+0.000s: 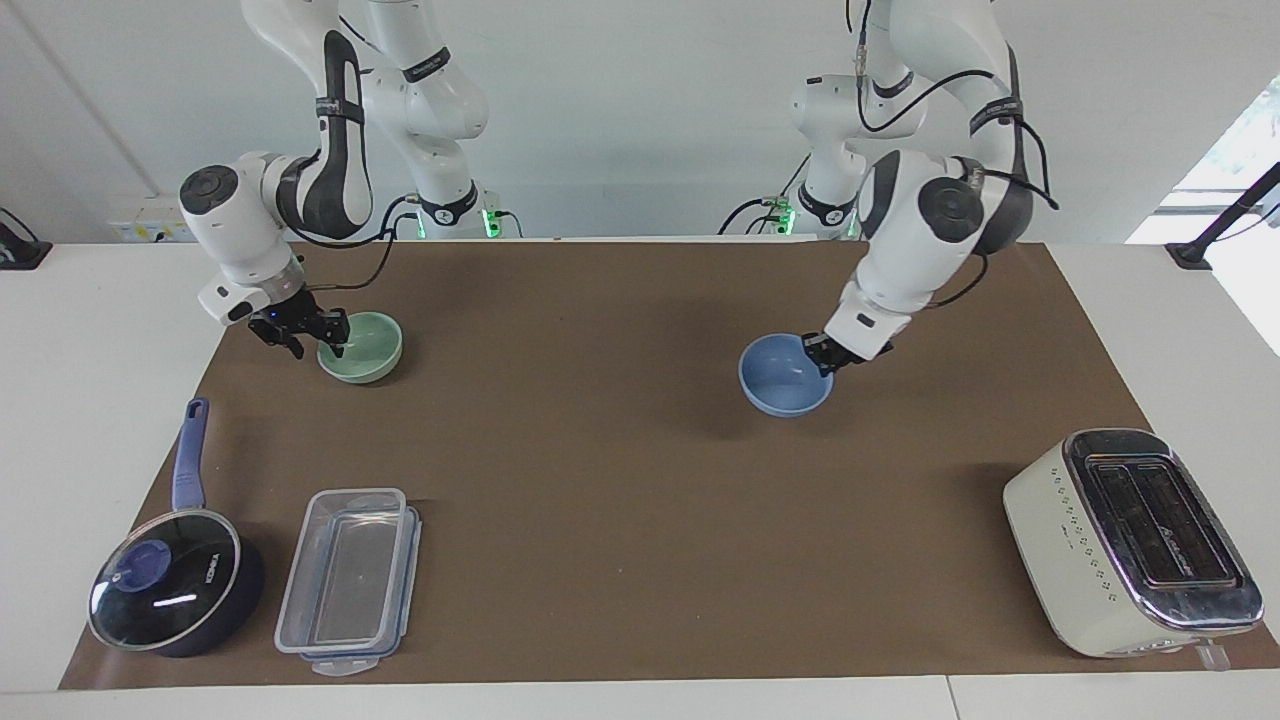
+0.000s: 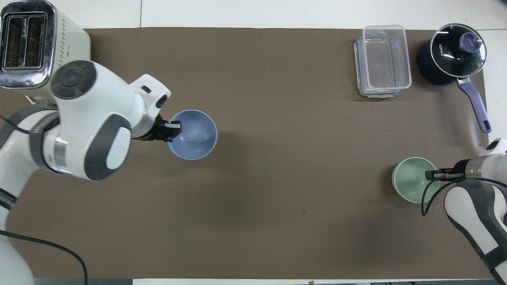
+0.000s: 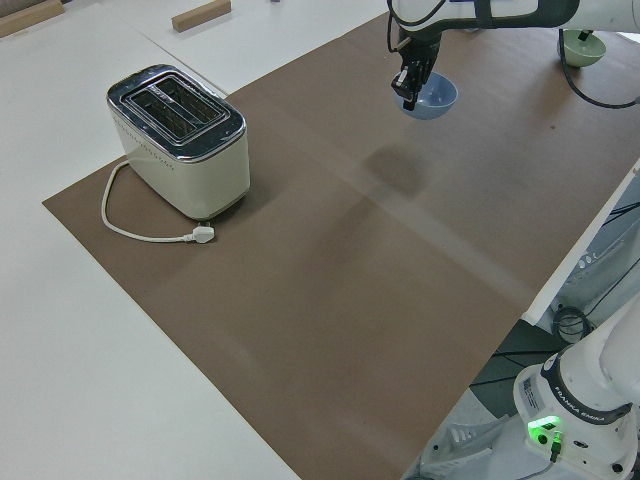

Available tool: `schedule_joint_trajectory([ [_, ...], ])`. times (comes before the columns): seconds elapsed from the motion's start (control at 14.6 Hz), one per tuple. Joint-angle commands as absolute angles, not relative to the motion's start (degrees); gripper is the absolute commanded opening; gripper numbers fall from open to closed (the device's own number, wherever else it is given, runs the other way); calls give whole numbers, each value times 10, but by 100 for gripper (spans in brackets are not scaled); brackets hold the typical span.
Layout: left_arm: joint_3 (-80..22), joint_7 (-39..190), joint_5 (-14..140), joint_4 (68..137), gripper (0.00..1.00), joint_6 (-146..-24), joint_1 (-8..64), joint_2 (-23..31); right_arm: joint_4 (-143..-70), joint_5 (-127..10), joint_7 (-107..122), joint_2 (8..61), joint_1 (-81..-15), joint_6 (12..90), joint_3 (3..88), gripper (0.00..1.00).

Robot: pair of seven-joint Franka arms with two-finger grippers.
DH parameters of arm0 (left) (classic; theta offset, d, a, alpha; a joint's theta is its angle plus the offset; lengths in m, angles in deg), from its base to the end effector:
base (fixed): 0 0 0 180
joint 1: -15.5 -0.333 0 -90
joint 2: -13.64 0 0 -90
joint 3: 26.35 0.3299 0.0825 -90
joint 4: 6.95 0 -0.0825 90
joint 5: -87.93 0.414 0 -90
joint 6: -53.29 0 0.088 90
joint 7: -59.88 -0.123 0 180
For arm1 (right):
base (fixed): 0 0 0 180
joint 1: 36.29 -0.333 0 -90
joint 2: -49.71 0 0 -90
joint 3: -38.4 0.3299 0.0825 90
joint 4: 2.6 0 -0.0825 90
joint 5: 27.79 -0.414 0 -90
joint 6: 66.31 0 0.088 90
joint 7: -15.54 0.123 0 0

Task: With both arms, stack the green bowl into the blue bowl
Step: 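Grasp the blue bowl rim with the left gripper and slide it toward center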

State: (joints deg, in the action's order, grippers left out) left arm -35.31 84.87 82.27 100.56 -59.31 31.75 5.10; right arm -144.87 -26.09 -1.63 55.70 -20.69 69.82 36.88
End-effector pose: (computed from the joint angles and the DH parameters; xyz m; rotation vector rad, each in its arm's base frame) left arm 0.5581 -0.2682 0.4128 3.0595 0.0579 -0.1551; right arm 0.4596 -0.1421 0.3043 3.1252 0.0351 -0.0121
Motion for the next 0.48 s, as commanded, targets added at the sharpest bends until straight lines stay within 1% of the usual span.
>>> schedule_joint_trajectory([
  [0.0, -345, 933, 803, 1016, 0, -642, 397, 36, -1452, -273, -26, 566, -206, 681, 374, 0],
  [0.21, -345, 966, 783, 1046, 0, -697, 453, 19, -1449, -311, -30, 570, -206, 673, 374, 0],
  [0.34, -345, 980, 782, 1045, 0, -714, 470, -8, -1439, -311, -30, 582, -207, 671, 378, 0],
  [0.41, -345, 980, 782, 1045, 0, -717, 470, -13, -1423, -311, -27, 586, -219, 656, 379, 0],
])
